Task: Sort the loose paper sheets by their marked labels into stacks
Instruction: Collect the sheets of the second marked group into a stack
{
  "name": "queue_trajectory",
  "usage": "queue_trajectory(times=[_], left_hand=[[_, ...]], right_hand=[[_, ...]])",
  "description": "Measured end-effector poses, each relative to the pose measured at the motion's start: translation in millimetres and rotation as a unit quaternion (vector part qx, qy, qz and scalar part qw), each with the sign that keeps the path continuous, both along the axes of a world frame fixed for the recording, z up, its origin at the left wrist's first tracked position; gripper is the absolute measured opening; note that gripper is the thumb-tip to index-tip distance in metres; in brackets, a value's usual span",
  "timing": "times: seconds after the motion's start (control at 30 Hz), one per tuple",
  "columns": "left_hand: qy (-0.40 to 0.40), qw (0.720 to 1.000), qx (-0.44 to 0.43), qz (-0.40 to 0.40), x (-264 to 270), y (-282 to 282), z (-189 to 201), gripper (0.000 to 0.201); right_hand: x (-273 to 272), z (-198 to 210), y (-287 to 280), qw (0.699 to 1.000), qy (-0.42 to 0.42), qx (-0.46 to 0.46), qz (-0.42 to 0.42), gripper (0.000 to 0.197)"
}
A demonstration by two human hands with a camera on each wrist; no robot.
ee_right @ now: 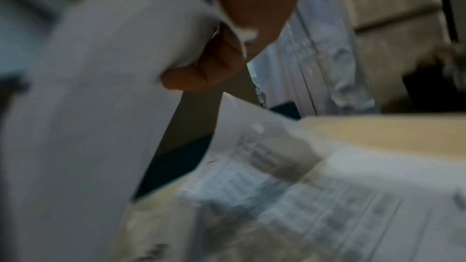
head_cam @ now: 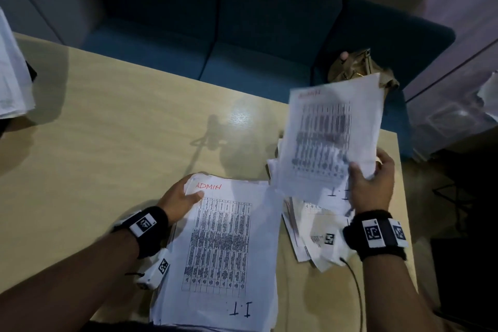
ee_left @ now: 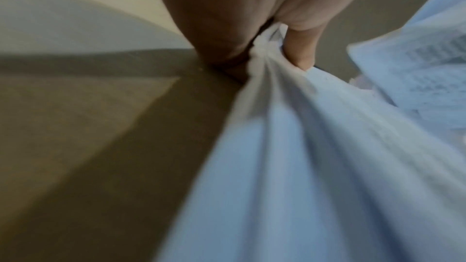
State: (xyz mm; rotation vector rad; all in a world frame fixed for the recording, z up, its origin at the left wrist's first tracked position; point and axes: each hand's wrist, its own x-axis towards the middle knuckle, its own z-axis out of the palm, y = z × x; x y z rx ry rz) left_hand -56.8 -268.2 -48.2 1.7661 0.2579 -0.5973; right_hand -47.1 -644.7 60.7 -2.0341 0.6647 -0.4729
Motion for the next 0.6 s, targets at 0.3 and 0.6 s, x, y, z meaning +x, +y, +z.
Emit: queue_trajectory(times=[0.3, 0.6], left_hand=[[0.022, 0.994, 0.024, 0.101, 6.2, 11.9, 5.0, 0.042], [0.035, 0.991, 0.084, 0.099, 12.5, 14.1, 11.6, 0.052]], right_hand=[[-35.8, -31.1, 69.0, 0.994, 0.105, 0.031, 0.03, 0.023], [-26.2, 36.4, 92.4, 0.988, -0.08, 0.032, 0.128, 0.015]])
